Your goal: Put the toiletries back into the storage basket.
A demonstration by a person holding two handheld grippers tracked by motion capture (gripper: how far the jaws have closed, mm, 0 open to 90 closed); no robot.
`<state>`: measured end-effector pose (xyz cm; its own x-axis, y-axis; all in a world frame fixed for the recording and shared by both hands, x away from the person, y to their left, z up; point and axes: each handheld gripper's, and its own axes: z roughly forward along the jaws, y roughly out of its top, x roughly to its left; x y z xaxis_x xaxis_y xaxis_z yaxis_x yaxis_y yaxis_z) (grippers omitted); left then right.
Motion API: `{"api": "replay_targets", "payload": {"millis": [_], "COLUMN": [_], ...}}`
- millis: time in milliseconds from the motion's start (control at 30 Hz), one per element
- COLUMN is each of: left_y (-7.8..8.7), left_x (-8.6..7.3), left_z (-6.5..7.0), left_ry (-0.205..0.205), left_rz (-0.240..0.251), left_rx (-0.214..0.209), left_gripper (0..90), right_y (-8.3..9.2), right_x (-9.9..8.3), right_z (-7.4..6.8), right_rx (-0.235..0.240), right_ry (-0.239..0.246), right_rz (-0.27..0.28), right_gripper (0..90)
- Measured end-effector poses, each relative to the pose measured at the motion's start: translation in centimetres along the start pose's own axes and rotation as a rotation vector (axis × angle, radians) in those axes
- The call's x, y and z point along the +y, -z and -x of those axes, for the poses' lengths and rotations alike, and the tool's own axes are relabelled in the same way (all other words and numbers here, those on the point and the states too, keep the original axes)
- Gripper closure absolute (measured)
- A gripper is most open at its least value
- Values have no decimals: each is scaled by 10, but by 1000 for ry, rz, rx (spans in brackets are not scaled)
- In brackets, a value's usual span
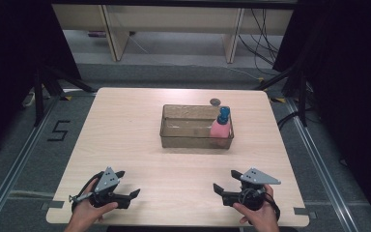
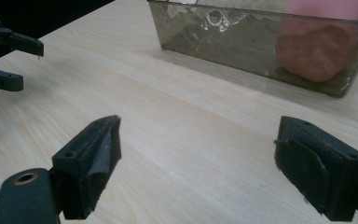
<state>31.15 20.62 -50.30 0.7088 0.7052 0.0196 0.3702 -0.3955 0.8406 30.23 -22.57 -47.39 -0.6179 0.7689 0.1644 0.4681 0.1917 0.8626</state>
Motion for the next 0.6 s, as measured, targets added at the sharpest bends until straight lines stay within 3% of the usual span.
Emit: {"api": "replay_targets", "payload": {"millis": [33,133,233,400,433,467,500,533,567,600], "left_y": [0,0,0,0,0,0,0,0,0,0], "left_x": [0,0,0,0,0,0,0,0,0,0], "left_z": [0,0,0,1,1,1,1,1,1,1], "left_ry": [0,1,0,-1,-1,-1,-1,0,-1,-1], "left_rz": [-1,1,0,-3,-3,-3,-3,-3,-3,-3], "left_rx": [0,2,2,2,2,2,1,1,1,1], "left_gripper": [148,148,148,148,147,147,148,148,148,148], "right_y": [0,4,3,3,3,6,5,5,7,5], "right_x": [-1,-3,-5,-10,-10,-11,-11,-12,-13,-15], "right_z": [-3,-2,-4,-7,-7,-11,-9,-10,-13,-13], "right_rx": [-2,6,13,26,26,24,25,39,35,36], "right_ry": [-34,6,-12,28,28,-20,19,17,-29,-8], "right_rz": [-8,-10,-7,-25,-25,-58,-44,-37,-68,-49], "right_gripper": [155,156,156,156,156,156,156,156,156,156]}}
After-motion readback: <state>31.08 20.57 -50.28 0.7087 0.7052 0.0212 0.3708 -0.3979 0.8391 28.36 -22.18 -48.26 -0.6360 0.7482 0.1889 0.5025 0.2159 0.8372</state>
